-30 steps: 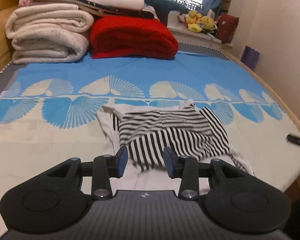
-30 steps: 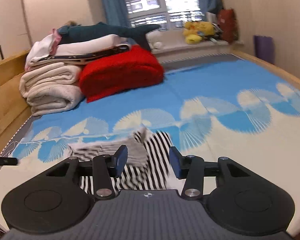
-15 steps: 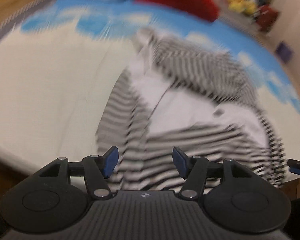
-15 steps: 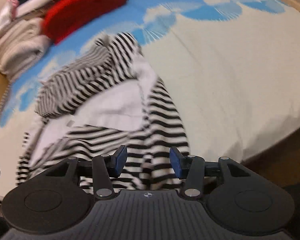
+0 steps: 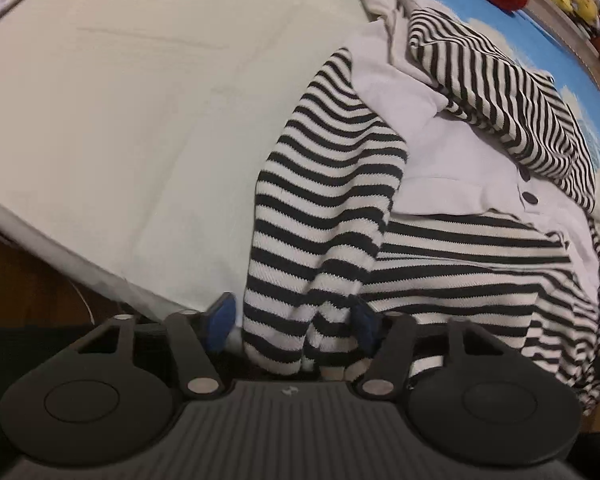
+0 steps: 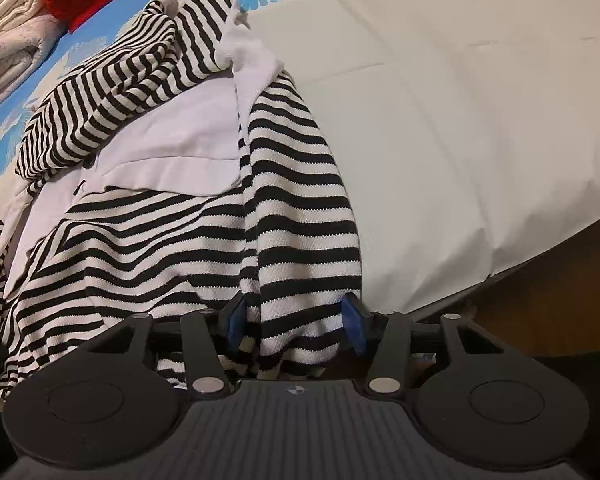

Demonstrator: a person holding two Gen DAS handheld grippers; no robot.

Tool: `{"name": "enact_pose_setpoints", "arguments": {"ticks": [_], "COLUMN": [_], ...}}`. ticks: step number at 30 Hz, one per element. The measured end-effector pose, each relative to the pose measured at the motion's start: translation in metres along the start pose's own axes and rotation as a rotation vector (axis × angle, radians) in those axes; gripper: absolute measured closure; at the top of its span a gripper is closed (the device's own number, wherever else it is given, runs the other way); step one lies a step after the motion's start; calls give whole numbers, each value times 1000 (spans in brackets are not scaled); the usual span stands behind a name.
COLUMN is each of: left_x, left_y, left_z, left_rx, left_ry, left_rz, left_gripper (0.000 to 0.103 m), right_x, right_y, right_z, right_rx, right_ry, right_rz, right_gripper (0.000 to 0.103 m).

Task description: Fold small clothes

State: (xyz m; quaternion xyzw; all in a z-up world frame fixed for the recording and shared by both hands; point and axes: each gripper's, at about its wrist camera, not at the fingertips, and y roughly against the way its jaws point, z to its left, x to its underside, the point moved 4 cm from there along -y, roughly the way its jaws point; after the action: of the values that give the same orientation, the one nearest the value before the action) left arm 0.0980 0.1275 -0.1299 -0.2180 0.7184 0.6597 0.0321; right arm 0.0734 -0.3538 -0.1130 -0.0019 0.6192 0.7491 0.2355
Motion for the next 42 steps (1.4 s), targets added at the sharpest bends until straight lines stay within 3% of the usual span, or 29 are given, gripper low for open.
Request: {"name": "enact_pose_setpoints", "arguments": {"ticks": [2,3,5,6,7,9,14,17,20,22,24,25,28,31,36,42], "left_x": [0,0,0,1,2,3,5,2,1,1,0,-1,-2,0,1,3], "left_y": [5,8,14,17,18,19,10,7,6,7,10,13,19,14,7,3], "left_z": [-3,-6,-11,-14,-17,-18,-11,-9,-12,-15,-17,-18,-18,-15,-14,-18], "left_rx": [-10,-3,-12,-23,-29,-27,-19,-5,-6,-4,-13,-17,-2,16,-4,-24], "left_ry": [-23,-29,-45,-62,-75,-87,-81,-68,-76,-86,-98,-100,-87,-57,-57,-97], "left_rz": [-25,-35,-65,-79,-88,-87,-43,-32,-31,-37,-58,-70,-99,-73,-40,-38], "left_gripper": [72,88,92,92,92,91,72,72,74,90,92,92,92,89,75,75], "right_x": [-1,-1,-2,-2,-2,-2,-4,-3,-1,-1,-2,-2,-6,-10,-5,-3], "right_y": [-1,-1,-3,-3,-1,3,3,-1,-3,-3,-3,-2,7,16,0,-1], "right_z": [1,1,1,1,0,-1,-2,0,6,7,6,6,5,4,1,6], "right_rx": [6,9,14,16,22,7,20,24,43,49,47,43,40,26,41,58], "right_ry": [6,12,22,24,24,16,2,-4,43,61,62,62,51,30,28,67], "right_rz": [-1,-2,-5,-8,-14,-28,-43,-25,-26,-28,-30,-37,-95,-136,-41,-38], "right_gripper": [51,51,55,60,75,93,91,82,81,81,84,94,96,96,90,89]}}
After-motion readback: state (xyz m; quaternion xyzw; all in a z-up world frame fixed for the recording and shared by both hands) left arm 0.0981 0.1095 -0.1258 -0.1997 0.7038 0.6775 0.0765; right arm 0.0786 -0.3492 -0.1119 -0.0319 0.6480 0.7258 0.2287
